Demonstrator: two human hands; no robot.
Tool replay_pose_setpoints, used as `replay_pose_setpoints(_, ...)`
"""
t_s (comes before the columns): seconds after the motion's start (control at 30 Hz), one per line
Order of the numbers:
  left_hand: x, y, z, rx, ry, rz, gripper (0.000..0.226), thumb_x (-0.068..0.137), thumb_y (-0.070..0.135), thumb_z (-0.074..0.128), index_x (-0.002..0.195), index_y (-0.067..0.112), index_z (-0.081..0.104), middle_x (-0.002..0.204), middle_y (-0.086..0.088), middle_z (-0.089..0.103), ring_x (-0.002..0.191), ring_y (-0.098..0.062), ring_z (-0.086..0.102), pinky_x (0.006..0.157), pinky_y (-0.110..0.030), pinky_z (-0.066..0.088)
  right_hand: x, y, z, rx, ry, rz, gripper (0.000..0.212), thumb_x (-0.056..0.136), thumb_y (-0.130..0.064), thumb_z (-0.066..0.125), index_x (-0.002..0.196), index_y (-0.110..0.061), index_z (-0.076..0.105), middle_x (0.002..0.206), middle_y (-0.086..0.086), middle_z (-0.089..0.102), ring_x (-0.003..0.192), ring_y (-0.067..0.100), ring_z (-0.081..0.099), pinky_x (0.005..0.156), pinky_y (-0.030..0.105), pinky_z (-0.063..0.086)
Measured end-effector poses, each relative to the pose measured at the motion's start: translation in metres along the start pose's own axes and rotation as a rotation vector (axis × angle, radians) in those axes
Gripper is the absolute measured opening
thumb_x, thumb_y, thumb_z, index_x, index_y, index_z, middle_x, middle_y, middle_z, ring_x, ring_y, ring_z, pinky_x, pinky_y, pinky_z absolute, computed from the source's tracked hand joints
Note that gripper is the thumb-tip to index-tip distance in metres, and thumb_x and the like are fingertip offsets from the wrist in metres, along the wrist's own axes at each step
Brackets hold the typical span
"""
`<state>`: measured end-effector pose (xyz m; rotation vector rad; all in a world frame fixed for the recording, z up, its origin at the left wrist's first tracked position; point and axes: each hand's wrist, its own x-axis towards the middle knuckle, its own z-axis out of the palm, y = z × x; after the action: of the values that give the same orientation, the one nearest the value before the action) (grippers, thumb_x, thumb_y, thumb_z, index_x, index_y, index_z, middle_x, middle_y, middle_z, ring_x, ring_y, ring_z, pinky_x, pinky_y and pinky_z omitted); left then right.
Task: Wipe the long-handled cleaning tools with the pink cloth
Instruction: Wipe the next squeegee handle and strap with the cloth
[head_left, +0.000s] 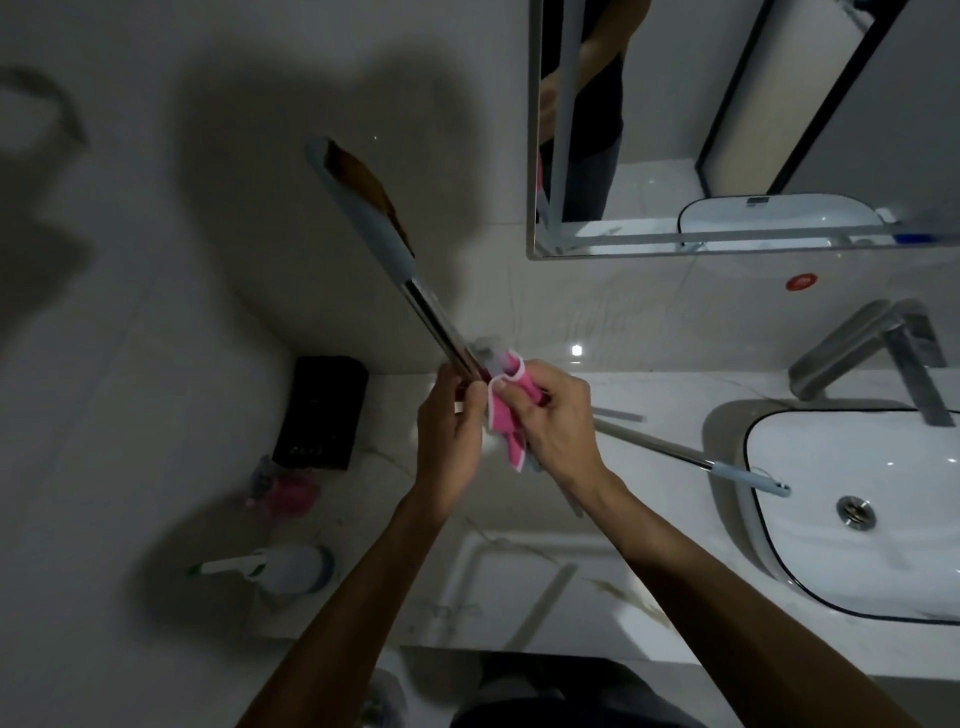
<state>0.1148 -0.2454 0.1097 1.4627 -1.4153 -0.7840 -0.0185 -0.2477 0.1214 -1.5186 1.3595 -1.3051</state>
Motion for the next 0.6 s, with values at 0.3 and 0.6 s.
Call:
replay_pose_setpoints(0.3, 0.007, 0.0, -0.004, -0.143, 0.035, -0.016, 0.029, 0.093, 0.027, 0.05, 0.119, 0.03, 0.062, 0.102, 0.017, 0.07, 0.094, -0.011, 0.067, 0.082, -0.043, 0.056, 0.014, -0.014, 0.002, -0.073, -0.071, -0.111, 0.023, 0.094, -0.014, 0.068, 0.075, -0.026, 0.06, 0.069, -0.004, 0.056, 0.063, 0.006, 0.052, 0.06, 0.019, 0.042)
replay_pose_setpoints(0.6, 0.022, 0.005, -0.026, -0.305, 0.182, -0.143, 0.018, 0.091, 0.029, 0.052, 0.101, 0.037, 0.063, 0.093, 0.013, 0.069, 0.09, -0.015, 0.066, 0.074, -0.034, 0.058, 0.007, 0.011, -0.008, -0.252, -0.191, -0.079, 0.02, 0.094, -0.012, 0.066, 0.076, -0.006, 0.069, 0.077, 0.003, 0.066, 0.071, 0.008, 0.059, 0.066, 0.019, 0.05)
